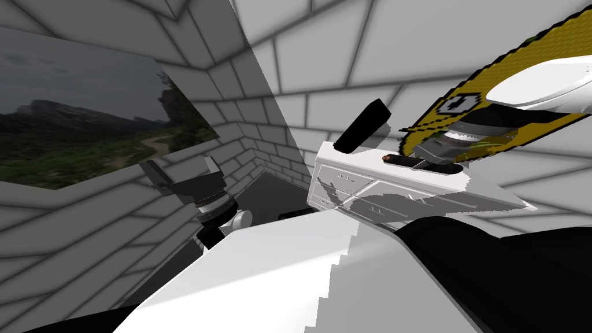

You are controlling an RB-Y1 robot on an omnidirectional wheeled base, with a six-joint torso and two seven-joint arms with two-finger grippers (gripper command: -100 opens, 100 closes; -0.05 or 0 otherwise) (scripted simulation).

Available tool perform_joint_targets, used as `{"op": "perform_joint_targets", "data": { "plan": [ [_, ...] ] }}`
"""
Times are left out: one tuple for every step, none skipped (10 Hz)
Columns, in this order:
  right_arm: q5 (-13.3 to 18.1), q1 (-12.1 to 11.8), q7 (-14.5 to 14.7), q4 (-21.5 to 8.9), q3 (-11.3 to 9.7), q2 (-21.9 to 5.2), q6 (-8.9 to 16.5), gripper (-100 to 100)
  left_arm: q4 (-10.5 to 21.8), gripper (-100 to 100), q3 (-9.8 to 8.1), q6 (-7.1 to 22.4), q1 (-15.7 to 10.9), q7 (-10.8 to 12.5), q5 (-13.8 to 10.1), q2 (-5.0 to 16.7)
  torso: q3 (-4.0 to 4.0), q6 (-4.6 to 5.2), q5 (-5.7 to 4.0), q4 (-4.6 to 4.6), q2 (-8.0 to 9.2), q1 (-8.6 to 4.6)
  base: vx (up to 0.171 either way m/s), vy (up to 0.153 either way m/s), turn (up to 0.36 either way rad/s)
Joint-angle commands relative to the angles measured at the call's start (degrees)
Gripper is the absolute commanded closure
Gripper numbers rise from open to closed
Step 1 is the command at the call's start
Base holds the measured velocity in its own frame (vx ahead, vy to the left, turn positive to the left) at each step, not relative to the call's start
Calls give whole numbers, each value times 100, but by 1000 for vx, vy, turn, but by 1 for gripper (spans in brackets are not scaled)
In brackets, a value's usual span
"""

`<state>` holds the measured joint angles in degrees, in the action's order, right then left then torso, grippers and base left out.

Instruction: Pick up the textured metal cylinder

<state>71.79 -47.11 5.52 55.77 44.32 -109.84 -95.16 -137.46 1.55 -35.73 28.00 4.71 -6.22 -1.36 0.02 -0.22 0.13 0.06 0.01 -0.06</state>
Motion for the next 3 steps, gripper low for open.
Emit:
{"op": "perform_joint_targets", "data": {
  "plan": [
    [38, 37, -286, 178, 78, -27, -40, 100, 0, 0, 0, 0, 0, 0, 0, 0, 0, 0, 0, 0, 0, 0, -83, -55, 78],
    [-7, 4, -159, 98, 28, -31, -4, 100, 0, 0, 0, 0, 0, 0, 0, 0, -1, -4, 1, -1, 0, -4, -39, -29, 31],
    [-9, 5, -198, 113, 31, -37, -5, 0, 0, 0, 0, 0, 1, 0, 0, 0, -4, 3, 0, -1, -10, 1, -6, -4, -4]
  ]
}}
